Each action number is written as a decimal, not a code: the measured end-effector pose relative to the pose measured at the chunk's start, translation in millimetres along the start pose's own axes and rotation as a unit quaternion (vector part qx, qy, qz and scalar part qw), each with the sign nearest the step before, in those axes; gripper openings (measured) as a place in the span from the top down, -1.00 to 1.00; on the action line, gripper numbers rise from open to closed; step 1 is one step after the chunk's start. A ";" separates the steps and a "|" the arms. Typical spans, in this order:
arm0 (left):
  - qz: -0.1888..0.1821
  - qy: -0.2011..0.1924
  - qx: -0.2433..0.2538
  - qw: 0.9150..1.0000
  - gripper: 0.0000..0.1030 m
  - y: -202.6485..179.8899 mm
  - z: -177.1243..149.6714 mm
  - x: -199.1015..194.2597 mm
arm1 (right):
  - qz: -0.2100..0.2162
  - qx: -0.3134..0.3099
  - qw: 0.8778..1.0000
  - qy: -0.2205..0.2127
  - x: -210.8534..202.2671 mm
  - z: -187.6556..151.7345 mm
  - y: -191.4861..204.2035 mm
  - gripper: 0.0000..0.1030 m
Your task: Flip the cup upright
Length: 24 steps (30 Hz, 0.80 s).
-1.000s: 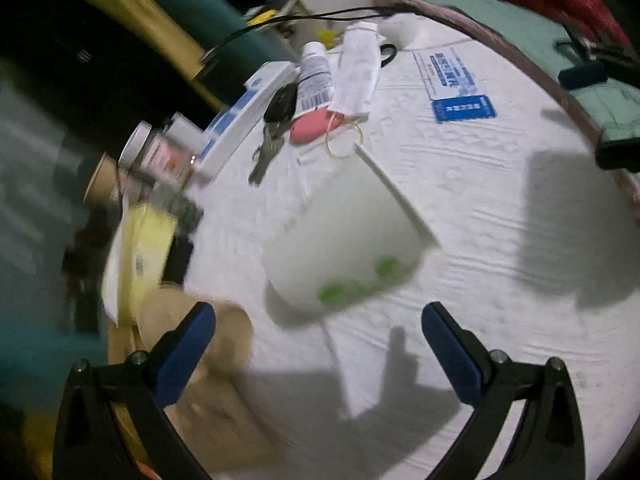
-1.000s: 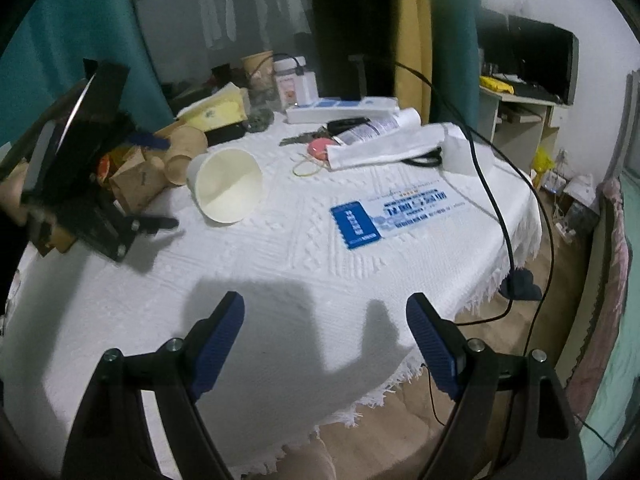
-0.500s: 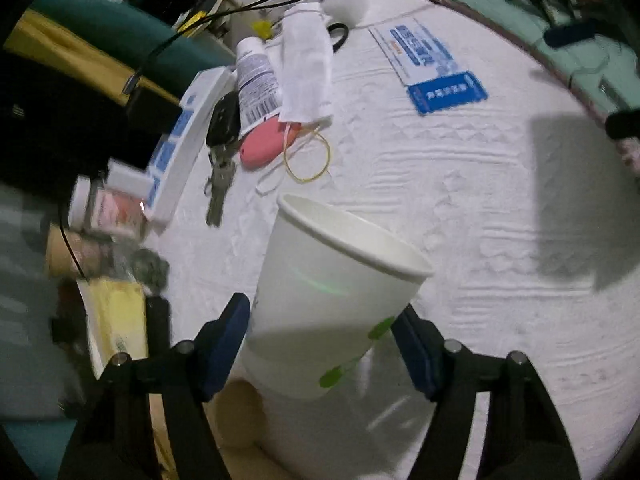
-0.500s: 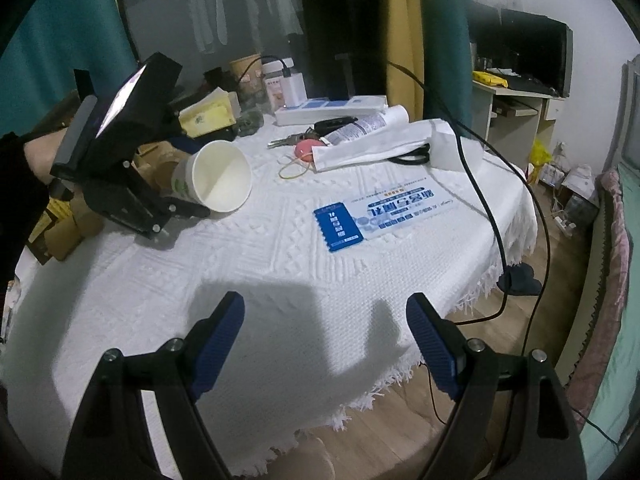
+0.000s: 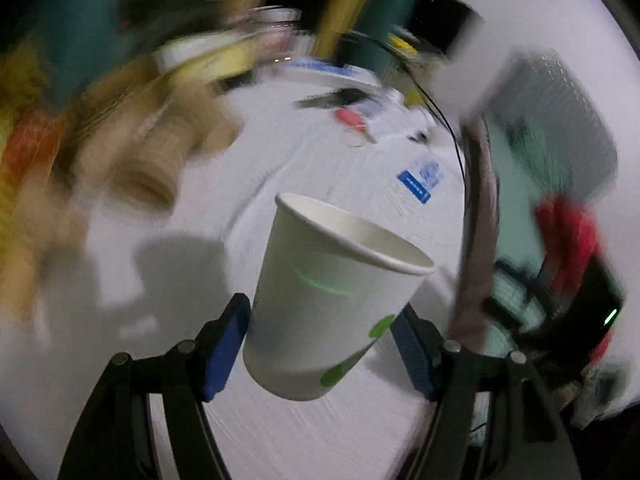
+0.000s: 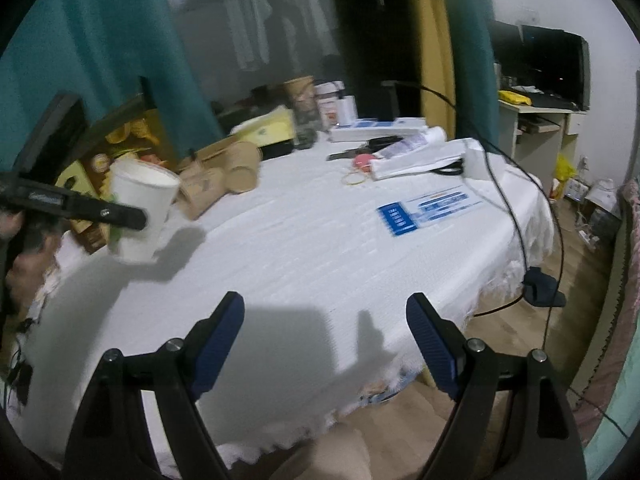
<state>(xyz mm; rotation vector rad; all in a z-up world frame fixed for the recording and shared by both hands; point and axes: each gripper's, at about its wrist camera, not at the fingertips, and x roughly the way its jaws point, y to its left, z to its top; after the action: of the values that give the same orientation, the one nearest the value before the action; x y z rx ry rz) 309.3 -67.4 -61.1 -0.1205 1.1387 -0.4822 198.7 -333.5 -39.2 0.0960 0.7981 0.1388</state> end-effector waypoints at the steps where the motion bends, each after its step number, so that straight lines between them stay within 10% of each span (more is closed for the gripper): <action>1: -0.008 -0.006 -0.048 0.999 -0.38 8.5 -22.4 -9.2 | 0.008 -0.003 1.000 0.000 -2.5 -3.3 6.2 -0.58; 5: -0.010 -0.026 -0.176 0.984 -0.38 34.4 -88.4 -25.5 | 0.039 -0.022 0.999 0.003 -8.4 -13.8 34.6 -0.58; 14: -0.078 -0.046 -0.398 0.913 -0.34 73.7 -182.7 -2.2 | 0.090 -0.066 0.994 0.009 -18.6 -23.4 88.0 -0.58; 24: -0.081 -0.063 -0.388 0.916 -0.37 82.7 -181.4 -3.8 | 0.090 -0.078 0.993 0.025 -16.4 -29.3 100.0 -0.58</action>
<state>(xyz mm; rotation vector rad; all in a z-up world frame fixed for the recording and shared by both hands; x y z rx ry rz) 171.5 35.0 -162.5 -0.9320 1.1425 -0.1358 157.6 -236.6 -34.2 0.0168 0.8252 0.3743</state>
